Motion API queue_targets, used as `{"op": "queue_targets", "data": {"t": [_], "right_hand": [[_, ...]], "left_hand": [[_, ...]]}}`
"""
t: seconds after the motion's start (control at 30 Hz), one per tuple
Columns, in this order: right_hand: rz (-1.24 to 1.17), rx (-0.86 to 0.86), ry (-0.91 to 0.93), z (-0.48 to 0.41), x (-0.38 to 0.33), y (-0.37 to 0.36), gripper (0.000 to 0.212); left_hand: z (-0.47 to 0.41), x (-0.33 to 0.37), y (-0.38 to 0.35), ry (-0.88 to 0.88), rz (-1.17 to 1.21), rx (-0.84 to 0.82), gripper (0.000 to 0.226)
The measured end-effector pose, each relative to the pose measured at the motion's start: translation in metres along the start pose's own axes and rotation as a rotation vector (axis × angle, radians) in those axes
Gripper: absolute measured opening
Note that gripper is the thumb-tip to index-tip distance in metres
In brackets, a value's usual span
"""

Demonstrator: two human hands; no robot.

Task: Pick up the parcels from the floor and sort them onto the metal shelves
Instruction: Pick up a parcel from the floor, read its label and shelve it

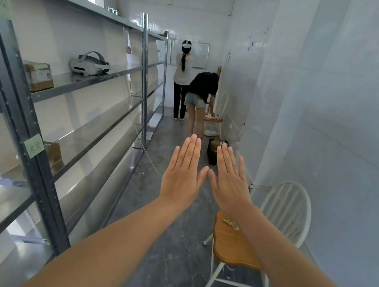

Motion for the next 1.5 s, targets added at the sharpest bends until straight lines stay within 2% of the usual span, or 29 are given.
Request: {"op": "queue_targets", "data": {"t": [0.33, 0.57, 0.9, 1.5], "right_hand": [[-0.008, 0.003, -0.012, -0.071, -0.017, -0.03, 0.07], [0.016, -0.023, -0.051, -0.087, -0.016, -0.056, 0.066], [0.022, -0.067, -0.071, -0.103, 0.01, -0.085, 0.065], [-0.043, -0.131, -0.038, -0.145, 0.109, -0.144, 0.063]], "left_hand": [[-0.053, -0.051, -0.024, -0.011, 0.051, -0.002, 0.069], [-0.075, -0.072, -0.055, -0.041, 0.04, -0.031, 0.068], [-0.088, -0.068, -0.096, -0.06, 0.085, -0.089, 0.069], [-0.139, -0.025, -0.178, -0.03, 0.014, -0.151, 0.068]]}}
Point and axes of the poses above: each hand's wrist, its own z-axis away from the middle knuckle, its own y-axis out of the back of the hand, x = y × z, the point moved 2 cm from there along -z, towards the middle knuckle, and after that the axes turned 9 degrees about y, right-handed, at the moved point
